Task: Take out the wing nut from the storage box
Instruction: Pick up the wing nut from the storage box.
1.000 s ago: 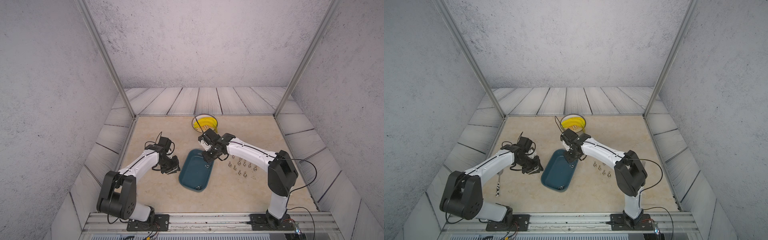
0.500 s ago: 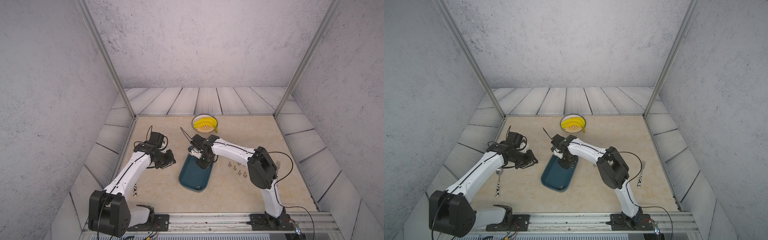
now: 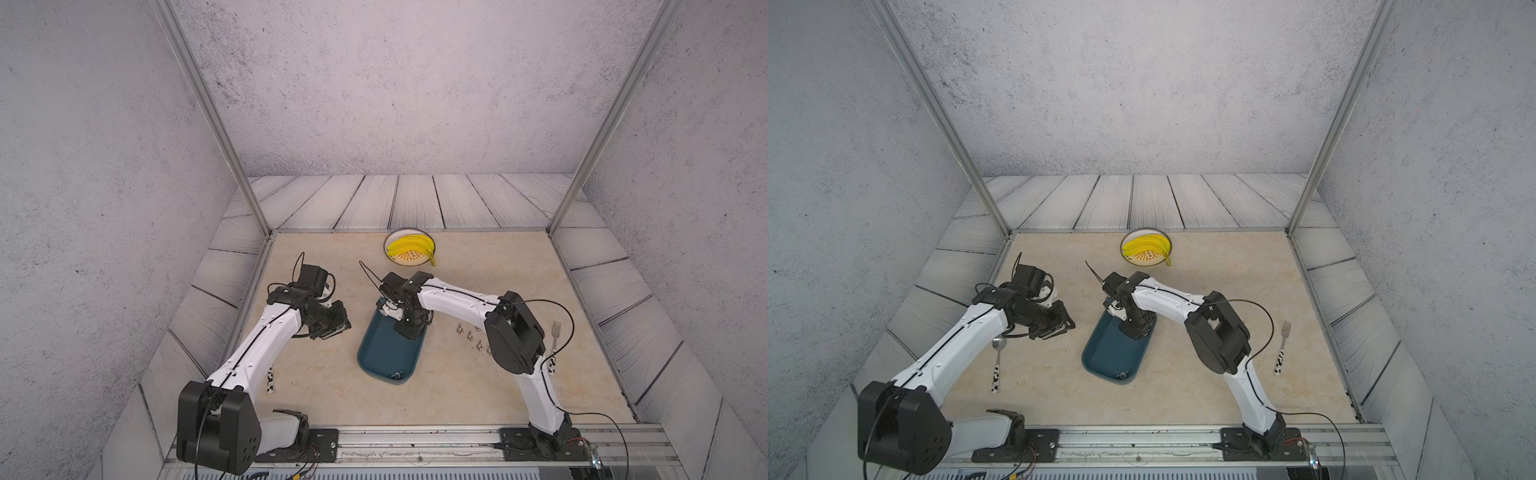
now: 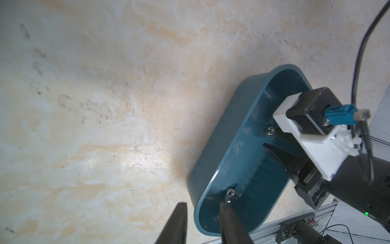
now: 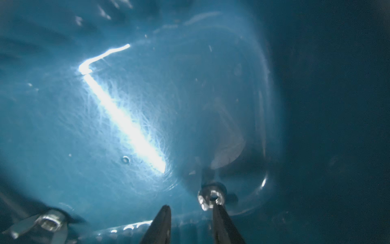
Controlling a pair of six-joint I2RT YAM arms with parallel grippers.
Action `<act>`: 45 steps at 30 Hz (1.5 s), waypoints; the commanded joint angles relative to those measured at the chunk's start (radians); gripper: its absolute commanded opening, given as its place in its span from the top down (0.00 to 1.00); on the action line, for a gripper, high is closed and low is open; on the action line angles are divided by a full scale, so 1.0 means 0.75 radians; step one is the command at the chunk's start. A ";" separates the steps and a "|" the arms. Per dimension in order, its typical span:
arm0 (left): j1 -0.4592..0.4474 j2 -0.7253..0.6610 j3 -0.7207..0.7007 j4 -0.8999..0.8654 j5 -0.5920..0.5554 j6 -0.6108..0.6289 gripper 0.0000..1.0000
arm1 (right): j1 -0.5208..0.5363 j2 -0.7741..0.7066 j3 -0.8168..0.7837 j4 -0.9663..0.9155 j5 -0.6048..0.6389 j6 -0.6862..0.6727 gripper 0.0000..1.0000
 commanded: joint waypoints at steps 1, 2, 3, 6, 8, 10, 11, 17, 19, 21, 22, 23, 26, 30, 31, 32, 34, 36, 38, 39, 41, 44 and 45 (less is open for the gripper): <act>0.014 -0.027 0.006 -0.029 0.003 0.013 0.67 | -0.002 0.039 0.034 -0.007 0.052 -0.018 0.62; 0.015 -0.027 0.006 -0.029 0.003 0.015 0.67 | -0.002 0.047 0.040 -0.008 0.062 -0.018 0.62; 0.015 -0.025 0.007 -0.029 0.003 0.017 0.67 | -0.002 0.052 0.042 -0.005 0.074 -0.019 0.62; 0.015 -0.026 0.006 -0.029 0.007 0.015 0.67 | -0.004 0.065 0.042 0.000 0.078 -0.021 0.62; 0.017 -0.025 0.002 -0.029 0.007 0.017 0.67 | -0.004 0.074 0.042 0.002 0.078 -0.022 0.64; 0.017 -0.026 -0.006 -0.029 0.007 0.017 0.67 | -0.006 0.085 0.043 0.000 0.083 -0.020 0.67; 0.018 -0.025 -0.006 -0.028 0.007 0.017 0.67 | -0.009 0.088 0.043 -0.001 0.082 -0.018 0.69; 0.019 -0.026 -0.014 -0.027 0.011 0.021 0.67 | -0.014 0.090 0.036 0.004 0.082 -0.012 0.89; 0.018 -0.023 -0.013 -0.025 0.015 0.021 0.67 | -0.015 0.090 0.030 0.008 0.082 -0.008 0.94; 0.019 -0.021 -0.012 -0.024 0.015 0.022 0.67 | -0.014 0.087 0.025 0.013 0.077 -0.006 0.99; 0.019 -0.021 -0.013 -0.023 0.015 0.021 0.67 | -0.014 0.086 0.024 0.017 0.078 -0.002 1.00; 0.021 -0.022 -0.013 -0.023 0.015 0.021 0.67 | -0.014 0.084 0.025 0.021 0.076 0.004 1.00; 0.020 -0.023 -0.013 -0.023 0.021 0.021 0.67 | -0.014 0.071 0.032 0.034 0.088 0.030 1.00; 0.021 -0.032 -0.010 -0.019 0.022 0.021 0.67 | -0.014 -0.008 0.053 0.082 0.076 0.086 1.00; 0.021 -0.034 -0.001 -0.021 0.017 0.020 0.67 | -0.014 -0.040 0.058 0.101 0.093 0.100 1.00; 0.021 -0.036 0.015 -0.030 0.008 0.019 0.67 | -0.014 -0.061 0.064 0.111 0.118 0.111 1.00; 0.020 -0.050 0.043 -0.029 -0.004 0.008 0.67 | -0.014 -0.110 0.084 0.112 0.200 0.117 1.00; 0.021 -0.066 0.059 -0.002 -0.002 0.001 0.67 | -0.027 -0.167 0.077 0.127 0.258 0.127 1.00; 0.021 -0.068 0.081 0.022 0.002 -0.020 0.67 | -0.062 -0.224 0.058 0.128 0.281 0.160 1.00; 0.021 -0.064 0.094 0.030 0.003 -0.028 0.67 | -0.084 -0.257 0.039 0.127 0.293 0.183 1.00; 0.019 -0.050 0.116 0.044 0.009 -0.036 0.68 | -0.133 -0.326 -0.026 0.131 0.319 0.240 1.00; 0.000 -0.024 0.162 0.063 0.012 -0.034 0.68 | -0.218 -0.451 -0.187 0.152 0.364 0.353 1.00; -0.019 -0.011 0.186 0.067 0.010 -0.031 0.68 | -0.247 -0.497 -0.255 0.164 0.384 0.395 1.00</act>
